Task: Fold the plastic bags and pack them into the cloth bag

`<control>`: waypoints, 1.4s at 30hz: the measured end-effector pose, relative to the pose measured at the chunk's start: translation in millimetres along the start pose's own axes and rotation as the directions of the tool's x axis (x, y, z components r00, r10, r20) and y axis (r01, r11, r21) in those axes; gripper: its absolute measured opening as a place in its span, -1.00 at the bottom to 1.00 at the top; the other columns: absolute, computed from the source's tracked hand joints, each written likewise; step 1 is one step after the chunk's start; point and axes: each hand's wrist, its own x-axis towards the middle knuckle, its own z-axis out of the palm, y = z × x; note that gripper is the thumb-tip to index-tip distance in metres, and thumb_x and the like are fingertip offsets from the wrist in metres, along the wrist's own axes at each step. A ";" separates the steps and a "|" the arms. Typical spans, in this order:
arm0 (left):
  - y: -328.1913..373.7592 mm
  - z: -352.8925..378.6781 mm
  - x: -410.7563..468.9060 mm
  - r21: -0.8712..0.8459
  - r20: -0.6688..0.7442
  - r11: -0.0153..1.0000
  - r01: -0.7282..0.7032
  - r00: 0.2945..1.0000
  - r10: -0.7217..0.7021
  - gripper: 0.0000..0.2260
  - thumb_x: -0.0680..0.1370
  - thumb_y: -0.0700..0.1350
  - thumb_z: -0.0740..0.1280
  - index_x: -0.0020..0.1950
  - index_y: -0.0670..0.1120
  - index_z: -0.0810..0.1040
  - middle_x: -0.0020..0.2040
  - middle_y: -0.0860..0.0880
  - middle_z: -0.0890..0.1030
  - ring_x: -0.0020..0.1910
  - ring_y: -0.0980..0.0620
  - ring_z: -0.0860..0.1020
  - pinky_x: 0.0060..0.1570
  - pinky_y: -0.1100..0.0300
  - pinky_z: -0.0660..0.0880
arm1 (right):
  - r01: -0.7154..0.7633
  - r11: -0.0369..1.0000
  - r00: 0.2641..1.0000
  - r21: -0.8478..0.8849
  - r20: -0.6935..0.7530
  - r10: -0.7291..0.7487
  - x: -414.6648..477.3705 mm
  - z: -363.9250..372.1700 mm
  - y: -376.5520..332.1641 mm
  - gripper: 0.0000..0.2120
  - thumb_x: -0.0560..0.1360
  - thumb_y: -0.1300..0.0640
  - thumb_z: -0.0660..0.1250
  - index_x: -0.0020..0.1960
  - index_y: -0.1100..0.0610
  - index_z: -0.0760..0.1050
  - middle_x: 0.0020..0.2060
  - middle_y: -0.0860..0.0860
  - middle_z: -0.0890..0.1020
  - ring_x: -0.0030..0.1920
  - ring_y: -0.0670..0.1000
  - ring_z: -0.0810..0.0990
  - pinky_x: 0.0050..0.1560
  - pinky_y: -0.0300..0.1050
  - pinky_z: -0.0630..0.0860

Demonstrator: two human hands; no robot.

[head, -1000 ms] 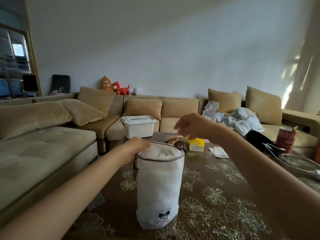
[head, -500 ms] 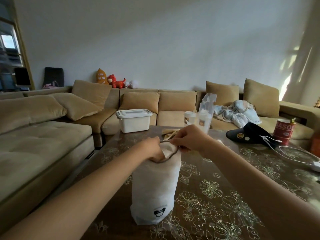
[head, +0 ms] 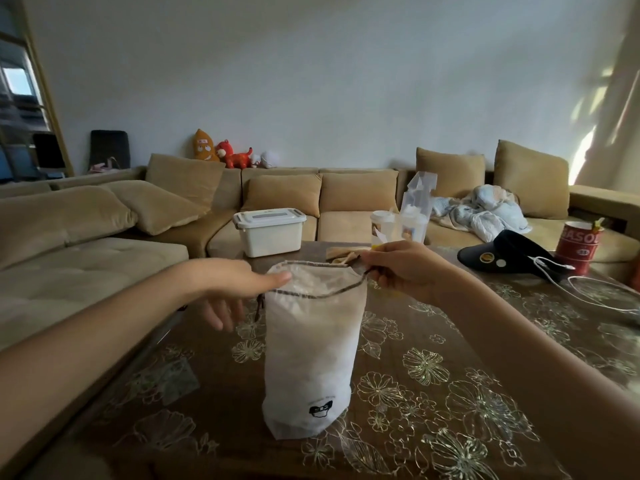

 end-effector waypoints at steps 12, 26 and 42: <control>-0.1 0.8 18.5 -0.718 -0.098 0.676 -0.167 0.985 0.139 -0.62 0.61 0.08 0.13 -0.36 -0.06 0.28 -0.54 0.03 0.36 -0.58 0.13 0.37 -0.62 0.36 0.24 | 0.011 0.998 0.997 -0.066 -0.079 -0.016 3.0 -32.7 10.1 -0.82 0.56 0.16 0.28 -0.12 0.26 0.53 -0.49 0.00 0.41 -0.58 -0.15 0.32 -0.63 -0.36 0.24; -6.6 -14.3 82.6 -0.987 -0.150 0.074 -0.146 0.987 -0.052 -0.64 0.65 0.04 0.06 -0.34 -0.01 0.22 -0.65 0.09 0.35 -0.66 0.21 0.35 -0.51 0.41 0.18 | 0.200 0.921 0.838 0.334 -0.545 0.015 20.4 -140.4 19.2 -0.86 0.56 0.20 0.28 -0.18 0.14 0.47 -0.44 0.03 0.35 -0.67 -0.16 0.27 -0.70 -0.34 0.17; 18.7 134.3 81.3 -0.768 0.409 0.553 0.322 0.912 0.039 -0.55 0.60 0.15 0.12 0.09 -0.26 0.43 0.04 -0.27 0.55 -0.11 -0.17 0.56 -0.34 0.05 0.60 | -0.496 0.866 0.868 0.065 0.021 0.496 -36.7 -104.4 127.7 -0.62 0.59 -0.07 0.19 0.10 0.27 0.44 -0.22 0.18 0.58 -0.32 0.06 0.60 -0.40 -0.13 0.58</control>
